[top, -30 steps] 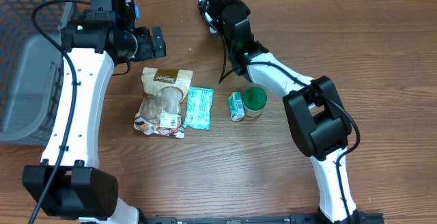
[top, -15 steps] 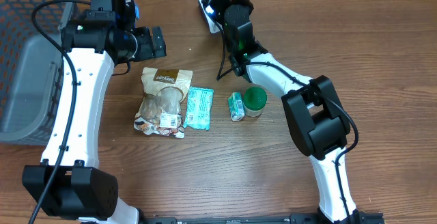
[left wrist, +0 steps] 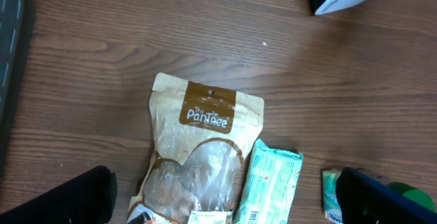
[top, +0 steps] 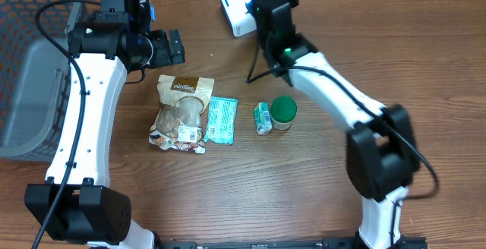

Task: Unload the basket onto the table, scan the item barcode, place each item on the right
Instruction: 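Move the oil bottle back to the right side of the table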

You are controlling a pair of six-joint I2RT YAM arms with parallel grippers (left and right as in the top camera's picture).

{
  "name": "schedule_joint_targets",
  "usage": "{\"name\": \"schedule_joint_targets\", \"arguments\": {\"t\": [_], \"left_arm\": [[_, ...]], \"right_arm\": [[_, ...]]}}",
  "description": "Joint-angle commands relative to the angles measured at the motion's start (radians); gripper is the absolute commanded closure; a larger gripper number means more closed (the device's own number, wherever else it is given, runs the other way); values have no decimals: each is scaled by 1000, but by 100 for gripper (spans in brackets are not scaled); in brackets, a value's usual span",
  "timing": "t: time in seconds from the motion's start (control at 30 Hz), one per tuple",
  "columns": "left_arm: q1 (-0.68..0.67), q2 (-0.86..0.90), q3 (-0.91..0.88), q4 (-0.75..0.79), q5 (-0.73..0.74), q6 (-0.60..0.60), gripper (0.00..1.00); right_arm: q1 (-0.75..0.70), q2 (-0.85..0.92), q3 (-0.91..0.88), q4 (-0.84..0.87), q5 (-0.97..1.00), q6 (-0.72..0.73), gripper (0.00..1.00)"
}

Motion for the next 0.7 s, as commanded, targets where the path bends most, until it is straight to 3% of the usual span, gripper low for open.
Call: {"name": "schedule_joint_targets", "arguments": {"t": [0.0, 0.37, 0.67], "left_arm": [[3, 2, 14, 0, 11, 14, 0], [3, 2, 14, 0, 11, 14, 0], [3, 2, 14, 0, 11, 14, 0]], "right_arm": [[-41, -136, 24, -127, 19, 186, 86], [-233, -216, 24, -923, -33, 750, 81], [-426, -216, 24, -1211, -354, 807, 83]]}}
